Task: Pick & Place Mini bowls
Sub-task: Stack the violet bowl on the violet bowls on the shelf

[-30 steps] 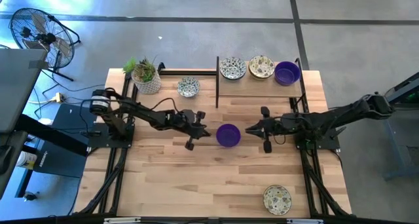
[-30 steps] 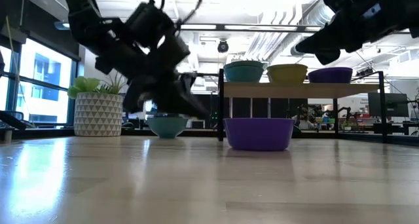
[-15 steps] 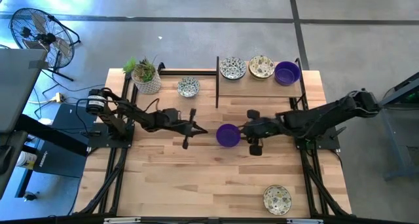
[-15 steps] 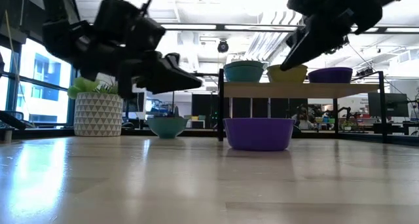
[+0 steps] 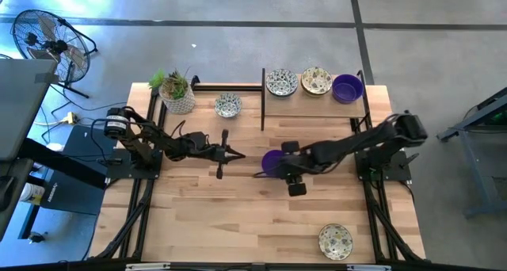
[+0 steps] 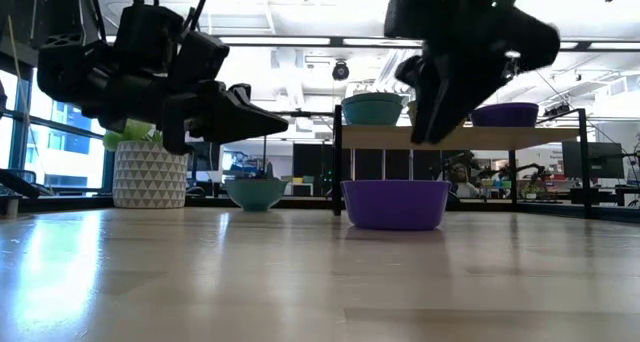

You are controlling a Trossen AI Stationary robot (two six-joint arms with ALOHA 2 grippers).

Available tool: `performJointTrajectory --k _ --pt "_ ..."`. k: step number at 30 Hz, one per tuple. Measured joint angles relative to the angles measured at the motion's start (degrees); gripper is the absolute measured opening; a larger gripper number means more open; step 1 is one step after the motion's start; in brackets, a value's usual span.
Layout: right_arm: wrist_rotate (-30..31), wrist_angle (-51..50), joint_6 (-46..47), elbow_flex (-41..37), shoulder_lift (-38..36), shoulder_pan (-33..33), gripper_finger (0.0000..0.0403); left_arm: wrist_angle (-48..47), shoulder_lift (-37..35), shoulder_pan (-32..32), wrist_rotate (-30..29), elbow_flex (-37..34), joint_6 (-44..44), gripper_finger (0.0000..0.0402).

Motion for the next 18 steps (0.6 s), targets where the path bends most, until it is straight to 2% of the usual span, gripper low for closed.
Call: performJointTrajectory --k 5,18 --pt "0.13 -1.23 -2.19 1.59 4.49 0.00 0.0141 -0.12 0.00 0.00 0.26 0.00 -0.19 0.0000" --pt "0.85 -0.99 -3.73 1.33 9.06 -0.02 0.0129 -0.53 0.02 0.00 0.69 0.00 -0.39 0.0000"
